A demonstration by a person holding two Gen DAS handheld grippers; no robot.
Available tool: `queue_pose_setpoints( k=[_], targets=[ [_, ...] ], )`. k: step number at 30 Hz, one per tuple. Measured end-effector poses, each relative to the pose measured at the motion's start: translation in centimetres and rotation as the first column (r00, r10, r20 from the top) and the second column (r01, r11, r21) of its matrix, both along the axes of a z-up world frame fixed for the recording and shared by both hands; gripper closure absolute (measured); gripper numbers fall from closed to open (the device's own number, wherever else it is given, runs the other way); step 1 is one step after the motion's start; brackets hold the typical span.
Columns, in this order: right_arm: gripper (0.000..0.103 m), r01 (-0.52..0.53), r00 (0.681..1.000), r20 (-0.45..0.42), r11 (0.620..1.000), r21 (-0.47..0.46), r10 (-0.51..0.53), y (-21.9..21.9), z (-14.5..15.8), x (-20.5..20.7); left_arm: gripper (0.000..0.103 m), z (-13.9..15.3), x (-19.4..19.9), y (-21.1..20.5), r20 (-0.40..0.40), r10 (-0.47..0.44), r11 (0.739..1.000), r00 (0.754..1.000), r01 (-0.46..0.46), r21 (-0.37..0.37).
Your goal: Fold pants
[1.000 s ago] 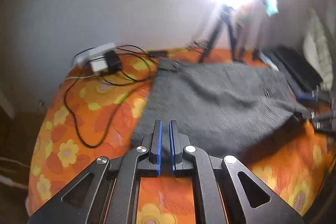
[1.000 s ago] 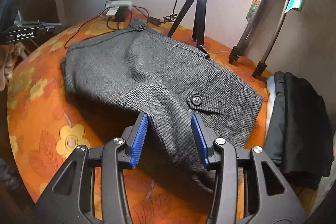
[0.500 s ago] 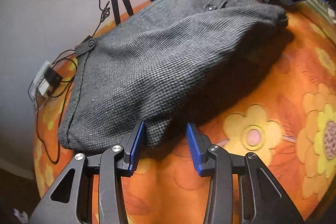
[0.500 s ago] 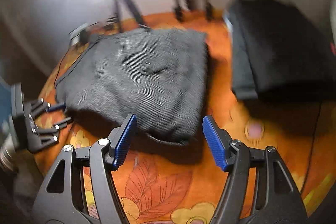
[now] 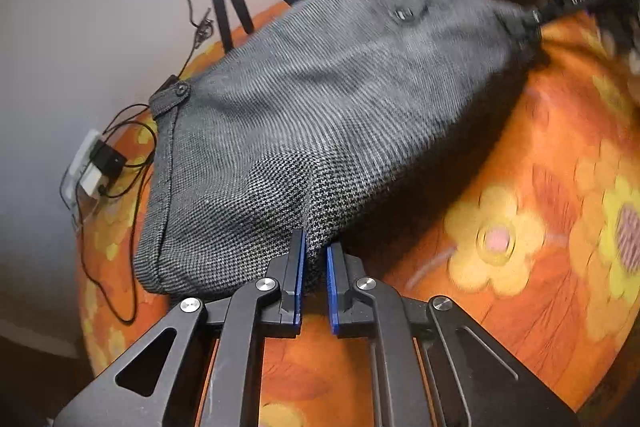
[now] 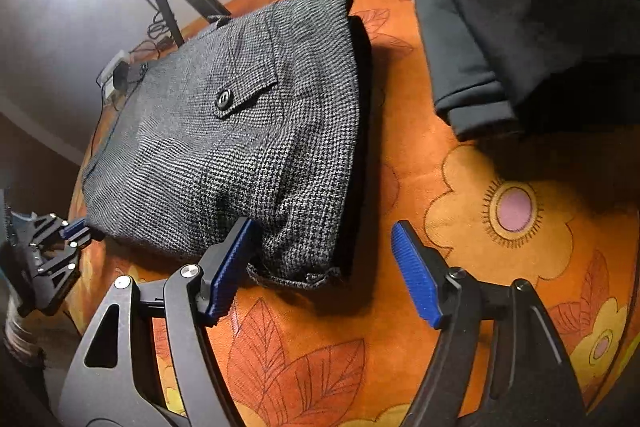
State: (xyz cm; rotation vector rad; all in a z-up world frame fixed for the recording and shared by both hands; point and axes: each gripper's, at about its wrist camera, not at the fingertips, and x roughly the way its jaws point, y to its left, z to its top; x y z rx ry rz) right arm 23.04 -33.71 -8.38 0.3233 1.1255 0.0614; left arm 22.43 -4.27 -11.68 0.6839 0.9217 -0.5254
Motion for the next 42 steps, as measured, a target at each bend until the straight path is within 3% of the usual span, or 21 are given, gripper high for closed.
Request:
queue_pose_setpoints(
  k=[1,3,6,9,16,20,26,37,42],
  targets=[
    [0.03,-0.013,1.0,-0.001,1.0,-0.021,0.013,0.4,0.0,0.0,0.094,-0.3,-0.1,0.0,-0.014,-0.007,1.0,1.0,0.007,0.013],
    [0.042,-0.043,0.999,-0.002,0.999,-0.019,0.043,1.0,0.2,0.0,0.089,-0.7,-0.1,0.0,-0.027,0.005,1.0,1.0,-0.004,0.019],
    [0.044,-0.062,0.998,-0.004,0.998,-0.026,0.062,1.5,0.3,0.0,0.086,-0.5,0.0,0.5,-0.047,0.037,0.999,0.998,-0.038,-0.019],
    [0.044,-0.074,0.997,0.009,0.997,-0.023,0.074,1.5,0.7,0.0,0.07,-0.2,-0.2,1.2,-0.041,0.067,0.997,0.997,-0.068,-0.023],
    [0.039,-0.02,1.0,0.018,0.996,0.088,0.019,-0.5,1.4,-0.7,0.07,2.5,-0.4,2.9,-0.03,0.157,0.967,0.987,-0.16,-0.197],
    [0.039,-0.015,1.0,0.025,0.997,0.073,0.013,-0.4,1.5,-0.8,0.07,3.5,-0.6,2.0,-0.02,0.194,0.94,0.981,-0.191,-0.284],
    [0.038,-0.023,0.999,0.037,0.999,0.045,0.022,0.3,1.6,-0.9,0.07,2.7,0.0,1.2,-0.044,0.243,0.91,0.969,-0.244,-0.335],
    [0.033,-0.004,0.999,0.042,1.0,0.017,0.003,0.3,0.9,-0.4,0.07,2.0,1.0,2.7,-0.04,0.32,0.887,0.947,-0.314,-0.339],
    [0.033,-0.011,0.999,0.035,1.0,0.01,0.01,1.0,0.7,-0.2,0.07,1.0,1.0,2.8,-0.029,0.326,0.895,0.945,-0.318,-0.313]
  ],
)
